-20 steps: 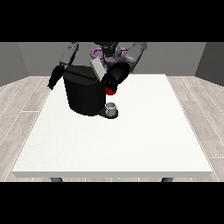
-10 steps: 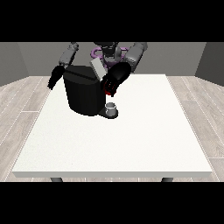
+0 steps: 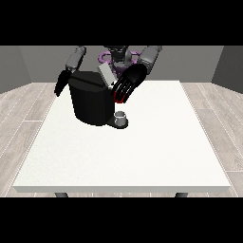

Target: Insert the coffee pod into the coffee machine and close the lid

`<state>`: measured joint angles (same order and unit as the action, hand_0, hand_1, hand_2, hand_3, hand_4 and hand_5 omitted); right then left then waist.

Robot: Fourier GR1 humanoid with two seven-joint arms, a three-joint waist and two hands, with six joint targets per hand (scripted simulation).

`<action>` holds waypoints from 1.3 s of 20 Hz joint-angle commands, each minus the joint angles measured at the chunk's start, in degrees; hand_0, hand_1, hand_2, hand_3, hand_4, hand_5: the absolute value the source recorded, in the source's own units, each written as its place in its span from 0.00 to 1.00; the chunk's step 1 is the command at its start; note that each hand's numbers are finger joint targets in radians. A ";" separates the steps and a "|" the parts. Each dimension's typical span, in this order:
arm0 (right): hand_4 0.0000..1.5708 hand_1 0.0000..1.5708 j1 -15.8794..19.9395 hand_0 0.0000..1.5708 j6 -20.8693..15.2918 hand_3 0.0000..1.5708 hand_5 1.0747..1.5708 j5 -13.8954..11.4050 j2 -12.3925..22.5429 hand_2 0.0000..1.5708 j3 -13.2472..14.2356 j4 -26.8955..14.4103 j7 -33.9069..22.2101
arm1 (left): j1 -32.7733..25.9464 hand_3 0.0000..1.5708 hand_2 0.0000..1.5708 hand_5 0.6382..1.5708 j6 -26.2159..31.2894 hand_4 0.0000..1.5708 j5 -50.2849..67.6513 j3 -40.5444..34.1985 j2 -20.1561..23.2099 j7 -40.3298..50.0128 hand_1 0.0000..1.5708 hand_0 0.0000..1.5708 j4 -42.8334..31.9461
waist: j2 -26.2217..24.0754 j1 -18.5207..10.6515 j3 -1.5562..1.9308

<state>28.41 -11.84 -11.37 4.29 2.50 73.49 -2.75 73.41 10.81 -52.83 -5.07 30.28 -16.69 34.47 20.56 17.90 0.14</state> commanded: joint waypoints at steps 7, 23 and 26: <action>0.00 0.00 -11.15 0.00 0.35 0.00 1.00 2.18 -0.90 0.00 2.37 -7.26 6.87 | -10.12 0.00 0.00 1.00 2.31 0.00 1.38 2.07 -10.11 3.03 0.00 0.00 2.46 | -13.42 -9.05 -0.09; 0.00 0.00 -16.09 0.00 6.54 0.00 1.00 7.66 -0.31 0.00 2.53 -0.25 3.56 | -36.47 0.00 0.00 1.00 5.29 0.27 28.48 -18.24 -27.95 -5.81 0.00 0.00 -1.72 | -35.81 -23.27 -0.18; 0.04 0.00 -15.33 0.00 10.75 0.00 1.00 7.95 2.57 0.00 1.34 2.15 2.02 | -38.91 0.00 0.00 1.00 5.35 0.21 28.55 -17.29 -28.14 -3.94 0.00 0.00 -0.68 | -36.59 -22.54 -0.16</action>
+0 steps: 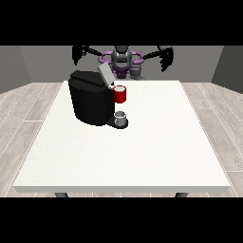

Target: Insert the coffee pod into the coffee machine and close the lid

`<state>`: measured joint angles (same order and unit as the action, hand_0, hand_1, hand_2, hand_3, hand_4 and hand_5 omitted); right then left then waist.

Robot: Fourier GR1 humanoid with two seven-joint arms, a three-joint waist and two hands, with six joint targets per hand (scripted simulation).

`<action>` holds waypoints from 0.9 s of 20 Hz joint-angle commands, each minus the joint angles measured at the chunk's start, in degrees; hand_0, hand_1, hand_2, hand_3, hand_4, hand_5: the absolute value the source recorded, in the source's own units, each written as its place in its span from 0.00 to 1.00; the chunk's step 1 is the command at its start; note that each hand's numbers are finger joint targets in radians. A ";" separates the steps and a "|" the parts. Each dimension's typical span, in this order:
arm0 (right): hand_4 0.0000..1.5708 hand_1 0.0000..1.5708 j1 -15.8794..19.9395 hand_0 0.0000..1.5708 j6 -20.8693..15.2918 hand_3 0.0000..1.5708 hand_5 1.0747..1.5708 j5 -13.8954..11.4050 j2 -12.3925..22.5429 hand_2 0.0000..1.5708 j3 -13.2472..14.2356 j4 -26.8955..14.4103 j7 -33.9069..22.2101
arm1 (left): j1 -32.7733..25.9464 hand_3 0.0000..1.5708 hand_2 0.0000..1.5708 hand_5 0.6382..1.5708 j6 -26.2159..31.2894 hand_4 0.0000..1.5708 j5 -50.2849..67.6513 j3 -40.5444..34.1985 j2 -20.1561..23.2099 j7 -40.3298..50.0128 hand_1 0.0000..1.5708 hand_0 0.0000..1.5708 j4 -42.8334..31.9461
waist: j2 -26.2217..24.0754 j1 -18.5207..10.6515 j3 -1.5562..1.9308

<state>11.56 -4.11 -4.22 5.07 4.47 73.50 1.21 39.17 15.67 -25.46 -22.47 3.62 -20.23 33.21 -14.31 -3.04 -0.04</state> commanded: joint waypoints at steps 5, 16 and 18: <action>0.15 0.00 3.51 0.00 3.04 0.00 1.00 -1.72 4.90 0.00 -0.69 2.25 -5.34 | -8.05 0.00 0.00 1.00 2.82 0.26 2.94 1.86 -3.26 3.29 0.00 0.00 4.44 | -5.16 -6.24 0.04; 0.05 0.00 15.21 0.00 4.67 0.00 1.00 7.66 7.32 0.00 9.24 -7.19 -9.27 | -10.64 0.00 0.00 1.00 2.92 0.25 12.87 8.31 -3.61 7.01 0.00 0.00 16.50 | 3.03 -10.11 0.05; 0.06 0.00 16.39 0.00 4.49 0.00 1.00 8.57 7.91 0.00 10.59 -8.88 -8.09 | -11.23 0.00 0.00 1.00 7.18 0.23 13.04 8.15 -0.88 6.65 0.00 0.00 18.50 | 5.50 -12.28 0.06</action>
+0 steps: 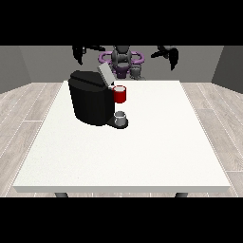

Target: Insert the coffee pod into the coffee machine and close the lid

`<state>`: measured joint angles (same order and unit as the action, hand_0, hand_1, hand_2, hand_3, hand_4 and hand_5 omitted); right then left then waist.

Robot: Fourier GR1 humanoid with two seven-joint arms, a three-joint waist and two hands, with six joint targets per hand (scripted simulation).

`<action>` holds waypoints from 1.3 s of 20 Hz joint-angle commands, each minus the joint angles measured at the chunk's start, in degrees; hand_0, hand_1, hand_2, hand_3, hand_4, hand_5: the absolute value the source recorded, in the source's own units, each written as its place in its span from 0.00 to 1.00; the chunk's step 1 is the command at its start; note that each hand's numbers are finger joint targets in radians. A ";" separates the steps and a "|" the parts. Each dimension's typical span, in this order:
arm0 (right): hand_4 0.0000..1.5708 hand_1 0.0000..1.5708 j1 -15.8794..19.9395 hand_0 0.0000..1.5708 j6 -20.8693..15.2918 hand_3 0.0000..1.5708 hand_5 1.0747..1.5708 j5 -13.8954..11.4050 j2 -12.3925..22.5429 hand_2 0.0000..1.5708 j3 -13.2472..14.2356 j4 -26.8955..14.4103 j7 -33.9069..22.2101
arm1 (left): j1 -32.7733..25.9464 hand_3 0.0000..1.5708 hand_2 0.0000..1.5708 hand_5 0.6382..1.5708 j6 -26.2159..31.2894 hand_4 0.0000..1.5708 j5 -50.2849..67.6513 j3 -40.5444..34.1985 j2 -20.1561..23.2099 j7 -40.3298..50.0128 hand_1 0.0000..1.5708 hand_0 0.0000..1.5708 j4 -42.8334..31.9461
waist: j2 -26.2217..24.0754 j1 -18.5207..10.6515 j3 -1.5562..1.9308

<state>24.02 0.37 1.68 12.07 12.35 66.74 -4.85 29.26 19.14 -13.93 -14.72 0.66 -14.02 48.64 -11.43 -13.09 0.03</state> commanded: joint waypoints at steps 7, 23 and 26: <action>0.04 0.00 4.65 0.00 1.22 0.00 1.00 2.12 -0.03 0.00 0.67 -7.63 -0.05 | -9.71 0.00 0.00 1.00 -4.43 0.22 4.39 9.23 -0.65 5.18 0.00 0.00 15.42 | 3.96 -0.37 -0.01; 0.00 0.00 14.01 0.00 0.15 0.00 1.00 -0.61 -2.26 0.00 -3.49 -12.24 3.12 | -16.06 0.00 0.00 1.00 -5.41 0.24 7.08 9.93 1.17 9.21 0.00 0.00 32.43 | 11.79 1.53 -0.02; 0.08 0.00 14.96 0.00 3.95 0.00 1.00 0.64 0.77 0.00 -3.20 -10.88 -0.35 | -15.27 0.00 0.00 1.00 -3.68 0.20 10.34 6.04 4.78 10.42 0.00 0.00 32.27 | 11.15 4.09 -0.02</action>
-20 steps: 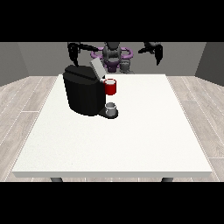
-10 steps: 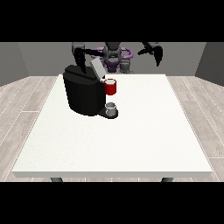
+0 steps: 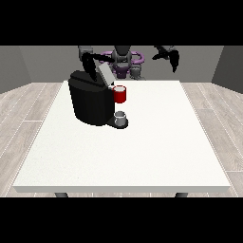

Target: Insert the coffee pod into the coffee machine and close the lid

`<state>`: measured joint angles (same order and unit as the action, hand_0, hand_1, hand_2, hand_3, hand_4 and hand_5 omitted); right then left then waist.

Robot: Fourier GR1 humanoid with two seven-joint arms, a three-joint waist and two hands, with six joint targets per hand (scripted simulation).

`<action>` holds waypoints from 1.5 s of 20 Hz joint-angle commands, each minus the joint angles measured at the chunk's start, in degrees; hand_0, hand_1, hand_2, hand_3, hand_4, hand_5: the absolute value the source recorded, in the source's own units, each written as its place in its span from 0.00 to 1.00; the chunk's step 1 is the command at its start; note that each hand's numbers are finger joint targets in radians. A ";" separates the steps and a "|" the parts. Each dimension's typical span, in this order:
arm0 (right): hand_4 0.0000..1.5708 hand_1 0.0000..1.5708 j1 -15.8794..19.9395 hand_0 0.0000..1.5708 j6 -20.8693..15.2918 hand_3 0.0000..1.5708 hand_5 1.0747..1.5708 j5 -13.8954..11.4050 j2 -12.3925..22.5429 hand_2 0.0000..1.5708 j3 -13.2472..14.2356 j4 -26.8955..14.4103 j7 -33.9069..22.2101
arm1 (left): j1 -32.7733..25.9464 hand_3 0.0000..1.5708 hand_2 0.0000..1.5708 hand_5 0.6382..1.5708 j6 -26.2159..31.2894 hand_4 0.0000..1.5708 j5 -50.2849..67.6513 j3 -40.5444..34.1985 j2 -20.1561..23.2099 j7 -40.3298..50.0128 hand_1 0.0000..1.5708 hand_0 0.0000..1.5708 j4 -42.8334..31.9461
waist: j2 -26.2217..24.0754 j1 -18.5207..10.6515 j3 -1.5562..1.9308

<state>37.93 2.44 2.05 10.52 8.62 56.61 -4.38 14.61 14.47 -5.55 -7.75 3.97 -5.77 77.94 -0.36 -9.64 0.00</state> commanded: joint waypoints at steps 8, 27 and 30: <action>0.08 0.00 8.43 0.00 -3.76 0.00 1.00 -5.37 -2.17 0.00 -4.38 -0.94 -0.54 | 0.85 0.00 0.00 1.00 -1.07 0.22 -0.54 1.77 0.33 4.80 0.00 0.00 3.32 | 2.33 -2.55 0.00; 0.17 0.00 18.69 0.00 -4.73 0.00 1.00 -11.15 1.04 0.00 -6.94 5.51 -6.93 | 5.13 0.00 0.00 1.00 -0.08 0.23 -1.62 4.03 -0.19 -1.52 0.00 0.00 1.04 | 10.20 -9.78 -0.04; 0.06 0.00 19.93 0.00 -5.27 0.00 1.00 -10.54 1.86 0.00 -5.24 6.37 -8.77 | 6.25 0.00 0.00 1.00 -0.08 0.24 -1.67 4.19 -0.17 -1.86 0.00 0.00 1.59 | 11.29 -11.96 0.00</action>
<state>50.99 -3.80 -10.21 16.93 5.37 60.60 -18.85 18.93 14.69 -7.05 -3.65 3.99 -6.65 79.74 9.04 -16.78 1.42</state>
